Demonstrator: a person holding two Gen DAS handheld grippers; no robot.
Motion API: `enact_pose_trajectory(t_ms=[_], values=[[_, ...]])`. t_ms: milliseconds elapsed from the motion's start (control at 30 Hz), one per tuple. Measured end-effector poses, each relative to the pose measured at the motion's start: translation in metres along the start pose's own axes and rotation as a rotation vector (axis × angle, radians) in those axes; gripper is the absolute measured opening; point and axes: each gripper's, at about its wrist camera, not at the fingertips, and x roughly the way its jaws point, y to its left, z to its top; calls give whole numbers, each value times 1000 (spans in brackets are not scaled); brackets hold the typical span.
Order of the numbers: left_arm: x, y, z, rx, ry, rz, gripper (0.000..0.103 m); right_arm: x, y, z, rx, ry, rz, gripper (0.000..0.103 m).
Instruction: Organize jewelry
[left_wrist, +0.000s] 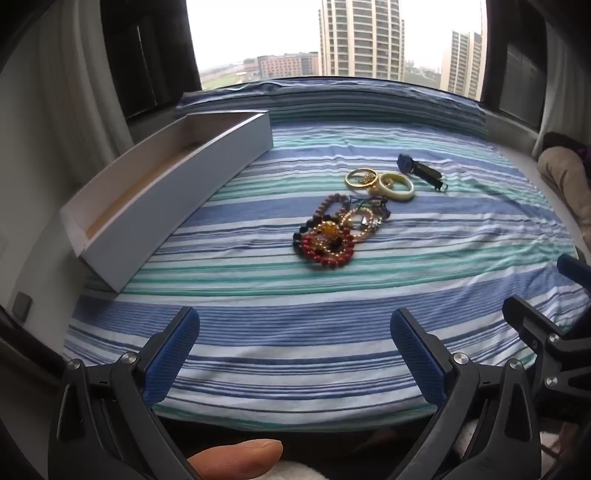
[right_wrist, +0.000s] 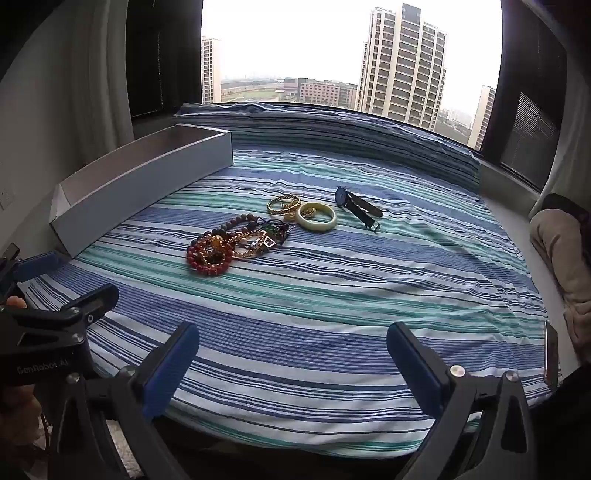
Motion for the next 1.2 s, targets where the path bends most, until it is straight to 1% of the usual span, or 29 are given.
enact_pose_trajectory(t_ms=[133, 233, 333, 467, 567, 933, 1200], values=[[7, 0, 1, -4, 19, -3, 103, 0, 1, 0, -5, 1, 2, 103], [-2, 3, -1, -9, 5, -7, 103, 0, 1, 0, -6, 3, 2, 103], [1, -1, -2, 0, -1, -5, 103, 1, 4, -1, -7, 0, -2, 103], [7, -2, 0, 0, 14, -25, 103, 5, 5, 0, -12, 7, -1, 103], [8, -1, 1, -9, 14, -32, 103, 13, 4, 3, 15, 16, 10, 103], [4, 8, 1, -24, -2, -26, 103, 13, 3, 6, 20, 9, 7, 103], [4, 3, 1, -12, 0, -26, 103, 10, 11, 6, -2, -6, 19, 103]])
